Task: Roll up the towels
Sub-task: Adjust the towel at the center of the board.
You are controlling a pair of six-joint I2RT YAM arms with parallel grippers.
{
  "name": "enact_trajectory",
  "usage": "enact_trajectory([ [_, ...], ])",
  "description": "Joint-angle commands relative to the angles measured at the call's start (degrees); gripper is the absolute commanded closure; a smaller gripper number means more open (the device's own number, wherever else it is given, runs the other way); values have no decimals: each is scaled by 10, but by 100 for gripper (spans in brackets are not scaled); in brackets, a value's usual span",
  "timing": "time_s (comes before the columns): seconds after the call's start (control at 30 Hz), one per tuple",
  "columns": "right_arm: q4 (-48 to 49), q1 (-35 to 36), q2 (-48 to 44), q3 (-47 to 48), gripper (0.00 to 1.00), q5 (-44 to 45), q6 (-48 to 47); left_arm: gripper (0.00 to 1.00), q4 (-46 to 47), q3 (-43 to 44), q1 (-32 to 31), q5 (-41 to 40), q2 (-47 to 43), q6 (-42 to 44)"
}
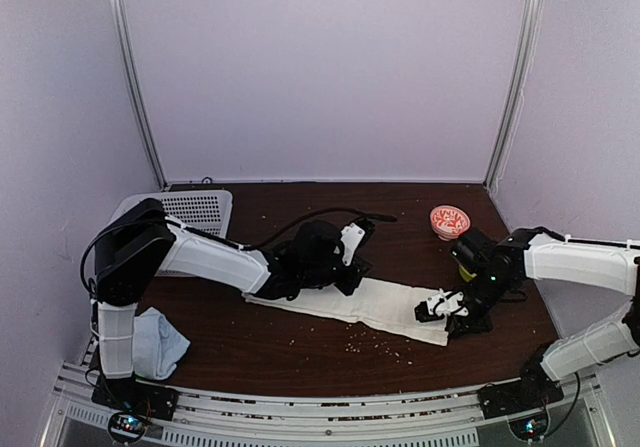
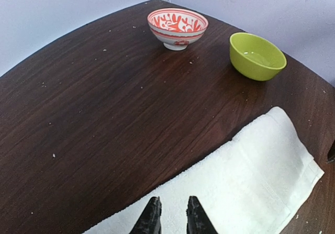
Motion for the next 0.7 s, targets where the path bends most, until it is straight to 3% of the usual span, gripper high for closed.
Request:
enact_trajectory([
  [0.0,-33,19,10,2,78,23,-12,83,-20,18,13,-19,4,-2],
  [0.1,-65,19,2,26,71,30,-25,81,-57,28,17,-26,-2,4],
  [0.2,-88,4,-13,74,71,22,-20,80,-113,32,18,-42,-17,4],
  [0.3,-49,-31,-2,121,72,-3,15,81,-196,41,23,-78,-28,-17],
  [0.43,29,-42,73,145,76,29,107,85,-284,38,43,-101,-41,-51],
  [0.67,77,-43,184,153,82,119,168,90,-307,-41,83,-109,-92,-76],
])
